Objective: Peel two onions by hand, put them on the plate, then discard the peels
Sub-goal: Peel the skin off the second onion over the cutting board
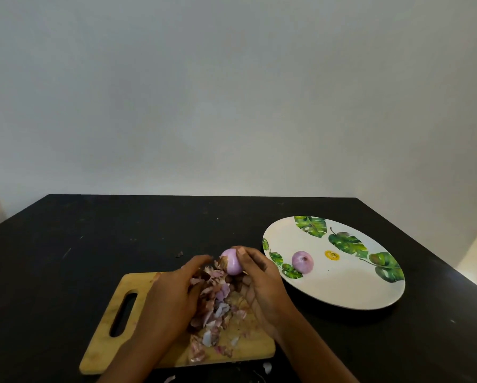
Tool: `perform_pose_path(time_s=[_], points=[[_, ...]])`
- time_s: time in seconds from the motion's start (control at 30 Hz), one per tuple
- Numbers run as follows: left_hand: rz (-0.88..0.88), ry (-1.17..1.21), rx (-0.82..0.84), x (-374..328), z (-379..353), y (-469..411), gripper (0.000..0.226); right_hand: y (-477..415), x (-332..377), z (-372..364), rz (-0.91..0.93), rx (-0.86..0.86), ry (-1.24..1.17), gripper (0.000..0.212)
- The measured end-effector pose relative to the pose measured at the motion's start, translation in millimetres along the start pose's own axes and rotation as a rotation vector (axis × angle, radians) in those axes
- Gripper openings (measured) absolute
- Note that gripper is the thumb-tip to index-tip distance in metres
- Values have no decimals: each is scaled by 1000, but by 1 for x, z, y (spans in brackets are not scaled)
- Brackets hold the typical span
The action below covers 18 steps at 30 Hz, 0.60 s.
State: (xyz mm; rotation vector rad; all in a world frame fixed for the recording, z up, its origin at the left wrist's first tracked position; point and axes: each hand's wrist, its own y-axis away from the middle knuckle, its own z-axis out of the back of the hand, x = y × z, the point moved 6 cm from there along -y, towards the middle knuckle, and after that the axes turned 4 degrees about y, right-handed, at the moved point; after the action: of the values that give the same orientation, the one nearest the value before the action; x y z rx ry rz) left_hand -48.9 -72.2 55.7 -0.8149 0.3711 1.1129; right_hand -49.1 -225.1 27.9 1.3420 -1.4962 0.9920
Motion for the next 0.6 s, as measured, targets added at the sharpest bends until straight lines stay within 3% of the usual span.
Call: perform_pose_path(time_s=[0.17, 0.33, 0.47, 0.6], points=[[11, 7, -49, 1, 4, 1, 14, 0, -1, -3, -56, 5, -82, 42], [-35, 103, -107, 0, 4, 0, 33, 2, -8, -6, -163, 23, -186, 47], [-11, 286, -55, -6, 1, 0, 41, 2, -9, -8, -184, 60, -231, 51], [-43, 175, -41, -6, 0, 1, 16, 3, -9, -8, -159, 90, -197, 48]])
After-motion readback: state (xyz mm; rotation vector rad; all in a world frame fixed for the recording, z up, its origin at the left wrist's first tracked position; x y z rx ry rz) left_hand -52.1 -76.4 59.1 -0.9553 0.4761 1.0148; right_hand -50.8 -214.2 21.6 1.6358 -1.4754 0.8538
